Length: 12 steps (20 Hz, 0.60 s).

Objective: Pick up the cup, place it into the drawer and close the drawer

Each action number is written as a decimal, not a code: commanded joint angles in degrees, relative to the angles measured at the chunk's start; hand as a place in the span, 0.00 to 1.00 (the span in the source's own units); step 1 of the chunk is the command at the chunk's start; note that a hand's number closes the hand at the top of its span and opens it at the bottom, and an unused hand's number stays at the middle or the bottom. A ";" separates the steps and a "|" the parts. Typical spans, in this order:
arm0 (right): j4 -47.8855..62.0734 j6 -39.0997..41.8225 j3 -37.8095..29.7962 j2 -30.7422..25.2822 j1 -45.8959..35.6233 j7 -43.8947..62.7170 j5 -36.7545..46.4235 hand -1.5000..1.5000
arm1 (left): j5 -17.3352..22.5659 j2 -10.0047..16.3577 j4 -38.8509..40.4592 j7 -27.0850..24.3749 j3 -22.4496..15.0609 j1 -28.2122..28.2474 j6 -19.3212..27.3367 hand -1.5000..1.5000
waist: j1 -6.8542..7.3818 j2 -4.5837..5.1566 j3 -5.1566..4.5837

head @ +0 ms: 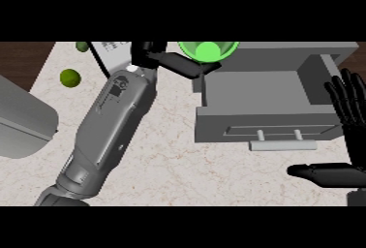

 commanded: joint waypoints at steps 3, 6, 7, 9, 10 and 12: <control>0.60 -0.01 0.68 -0.55 -1.76 1.32 1.04 0.00 | 7.52 -0.08 7.87 1.45 -5.84 -6.64 5.56 1.00 | -0.47 0.09 -0.02; 0.16 3.06 -0.87 -1.62 1.03 -2.48 -1.46 0.00 | 11.00 -0.08 13.62 0.37 -8.28 -10.68 9.08 1.00 | -1.57 0.28 0.01; -1.44 -0.25 1.94 0.70 0.91 0.13 2.21 0.00 | 9.71 -0.08 17.34 0.55 -4.87 -13.24 6.03 1.00 | -1.30 0.38 -0.01; -0.44 0.74 1.06 1.04 2.69 -3.20 1.09 0.00 | 13.60 -0.08 18.10 -0.08 -10.15 -12.51 9.59 1.00 | -1.91 0.38 0.02; -1.83 0.86 0.29 -0.82 -1.54 2.72 -0.75 0.00 | 13.39 -0.08 19.36 -0.75 -9.45 -11.88 8.24 1.00 | -1.39 0.35 -0.01; 2.96 -1.06 1.23 0.11 -5.28 1.07 1.93 0.00 | 14.73 -0.08 20.82 -1.85 -14.51 -12.68 10.71 1.00 | -1.63 0.54 0.01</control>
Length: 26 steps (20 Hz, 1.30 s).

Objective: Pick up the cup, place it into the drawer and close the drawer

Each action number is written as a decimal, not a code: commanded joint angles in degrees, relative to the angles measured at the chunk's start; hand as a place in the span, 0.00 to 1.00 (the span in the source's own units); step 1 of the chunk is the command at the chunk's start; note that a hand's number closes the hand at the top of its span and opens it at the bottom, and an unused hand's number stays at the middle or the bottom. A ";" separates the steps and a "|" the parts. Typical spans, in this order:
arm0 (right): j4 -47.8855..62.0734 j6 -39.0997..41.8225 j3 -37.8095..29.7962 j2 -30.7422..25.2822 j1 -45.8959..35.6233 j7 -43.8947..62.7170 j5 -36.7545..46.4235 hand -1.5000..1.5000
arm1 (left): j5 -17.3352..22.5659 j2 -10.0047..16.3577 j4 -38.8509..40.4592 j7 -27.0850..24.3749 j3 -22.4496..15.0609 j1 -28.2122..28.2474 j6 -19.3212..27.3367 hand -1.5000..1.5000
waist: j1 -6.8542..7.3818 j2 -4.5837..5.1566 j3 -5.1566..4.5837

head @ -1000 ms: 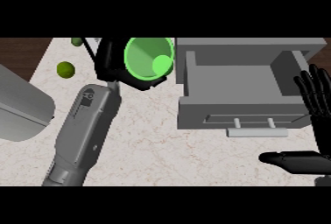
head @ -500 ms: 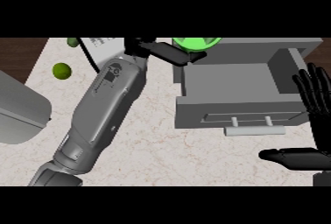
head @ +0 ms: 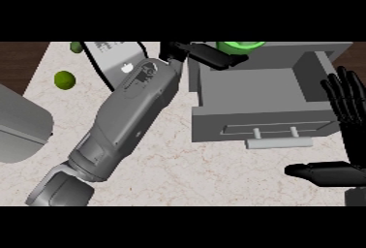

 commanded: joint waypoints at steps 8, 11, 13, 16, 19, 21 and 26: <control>-0.16 0.19 1.23 0.82 -1.37 1.09 -0.50 0.00 | 8.45 -0.01 9.88 -2.99 -11.60 -1.89 2.10 1.00 | -1.05 0.39 0.01; 1.45 0.61 -0.71 -0.72 -3.16 1.26 -1.46 0.00 | 9.25 0.00 8.56 4.05 -18.30 -4.59 6.96 1.00 | -1.80 0.33 0.05; -0.36 3.26 -1.74 -1.83 0.37 -0.12 -3.57 0.00 | 10.12 -0.01 9.59 3.33 -20.06 -3.42 7.58 1.00 | -2.93 0.51 0.07; 2.75 2.58 -1.92 -1.96 -2.41 -1.23 -2.51 0.00 | 10.34 0.00 9.66 3.23 -24.01 -2.35 7.48 0.00 | -2.65 0.69 0.07; -0.10 1.04 -0.05 -0.28 -0.32 -0.59 -0.41 0.00 | 9.37 0.00 12.82 3.02 -25.45 -1.78 5.98 0.00 | -1.97 0.57 0.03; 0.83 2.11 -0.58 -0.70 -0.04 -1.78 -1.34 0.00 | 10.21 0.00 9.51 8.51 -28.99 -4.09 9.19 0.00 | -2.39 0.41 0.06; -0.95 3.88 -1.02 -1.86 -1.55 0.62 -4.36 0.00 | 13.19 0.00 7.13 0.51 -29.50 0.54 14.21 0.00 | -3.32 0.68 0.01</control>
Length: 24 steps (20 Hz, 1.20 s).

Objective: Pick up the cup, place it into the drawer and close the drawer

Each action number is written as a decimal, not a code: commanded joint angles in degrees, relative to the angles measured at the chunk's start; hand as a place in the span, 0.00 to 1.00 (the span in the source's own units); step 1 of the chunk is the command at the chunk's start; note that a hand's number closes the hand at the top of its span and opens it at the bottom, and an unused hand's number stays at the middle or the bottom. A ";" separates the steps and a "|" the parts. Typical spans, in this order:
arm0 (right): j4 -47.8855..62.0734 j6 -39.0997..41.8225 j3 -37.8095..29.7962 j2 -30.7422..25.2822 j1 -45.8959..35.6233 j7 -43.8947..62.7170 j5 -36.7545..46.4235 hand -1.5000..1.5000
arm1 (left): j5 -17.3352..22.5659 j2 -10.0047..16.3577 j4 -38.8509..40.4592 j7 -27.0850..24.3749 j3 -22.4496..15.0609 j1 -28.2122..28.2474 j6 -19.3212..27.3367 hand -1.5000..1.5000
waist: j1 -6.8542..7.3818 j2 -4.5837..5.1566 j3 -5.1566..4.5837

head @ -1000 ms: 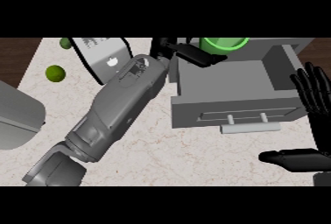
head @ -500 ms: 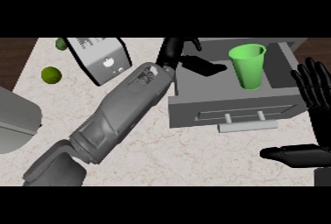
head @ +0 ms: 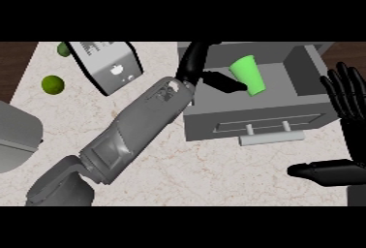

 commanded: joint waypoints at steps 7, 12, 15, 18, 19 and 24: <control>0.09 9.47 -0.87 -1.38 3.04 0.44 -12.30 1.00 | 5.90 0.00 -5.97 -6.38 3.08 -1.73 2.84 0.00 | 1.83 -0.60 -0.01; -6.21 12.48 -1.68 -8.03 4.54 1.51 -7.14 1.00 | 5.52 -0.01 -3.79 -7.74 6.58 -1.67 0.45 0.00 | 3.66 -0.99 -0.08; -8.85 11.90 0.42 -7.86 5.48 4.17 -4.40 1.00 | 4.94 0.55 -7.58 -3.35 7.49 -2.45 2.40 0.00 | 4.90 -1.37 -0.09; -8.97 11.51 2.45 -8.46 5.24 5.34 0.58 1.00 | 5.31 4.05 -12.56 -2.07 8.56 0.83 1.27 0.00 | 5.93 -1.54 -0.12; -9.78 11.57 2.25 -9.14 5.40 4.55 2.43 1.00 | 5.34 5.00 -12.33 -2.82 9.49 1.58 1.04 0.00 | 5.68 -1.44 -0.11; -7.86 6.71 8.32 -5.13 5.61 4.06 14.21 1.00 | 5.48 11.56 -20.44 1.63 11.00 6.21 -1.68 0.00 | 6.49 -1.47 -0.10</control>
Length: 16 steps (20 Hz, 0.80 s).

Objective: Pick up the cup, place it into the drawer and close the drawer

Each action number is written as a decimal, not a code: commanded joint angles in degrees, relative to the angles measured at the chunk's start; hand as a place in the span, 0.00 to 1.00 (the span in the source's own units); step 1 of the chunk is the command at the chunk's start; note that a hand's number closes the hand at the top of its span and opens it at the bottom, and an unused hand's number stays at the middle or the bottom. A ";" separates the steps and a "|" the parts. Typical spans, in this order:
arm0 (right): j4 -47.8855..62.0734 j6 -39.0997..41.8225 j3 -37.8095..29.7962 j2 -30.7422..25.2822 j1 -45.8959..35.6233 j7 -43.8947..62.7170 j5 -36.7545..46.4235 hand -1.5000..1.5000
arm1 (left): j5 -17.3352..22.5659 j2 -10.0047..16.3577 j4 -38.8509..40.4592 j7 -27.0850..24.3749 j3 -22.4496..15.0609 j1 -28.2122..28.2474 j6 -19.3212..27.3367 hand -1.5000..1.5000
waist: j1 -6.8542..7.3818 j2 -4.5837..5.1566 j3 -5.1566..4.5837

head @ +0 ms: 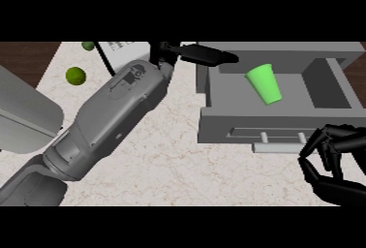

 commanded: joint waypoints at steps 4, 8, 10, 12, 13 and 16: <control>7.30 -5.01 3.72 2.10 -3.06 -3.25 12.55 1.00 | -1.41 7.30 -14.60 3.13 1.40 10.12 -0.19 0.00 | 0.95 0.02 0.03; 8.41 -9.92 11.29 5.56 -5.58 -1.32 22.40 1.00 | 0.41 12.72 -20.90 3.56 3.52 17.74 -3.44 0.00 | 1.57 0.02 -0.02; 16.64 -9.57 9.35 1.47 -8.14 -7.49 25.68 1.00 | -0.33 12.72 -23.49 4.93 3.25 18.58 -1.87 0.00 | 1.66 0.19 0.04; 18.58 -11.18 13.01 0.37 -5.62 -10.71 31.51 1.00 | 1.00 15.25 -24.09 3.42 5.17 21.17 -5.39 0.00 | 1.66 0.33 0.04; 18.95 -11.52 15.91 1.24 -8.15 -6.15 34.97 1.00 | 0.28 14.72 -25.63 4.81 4.04 21.45 -3.87 0.00 | 1.97 0.21 0.01; 25.34 -13.24 16.80 -0.45 -11.55 -8.03 40.11 1.00 | 1.32 19.18 -28.36 5.47 6.23 25.25 -6.45 0.00 | 2.28 0.27 0.02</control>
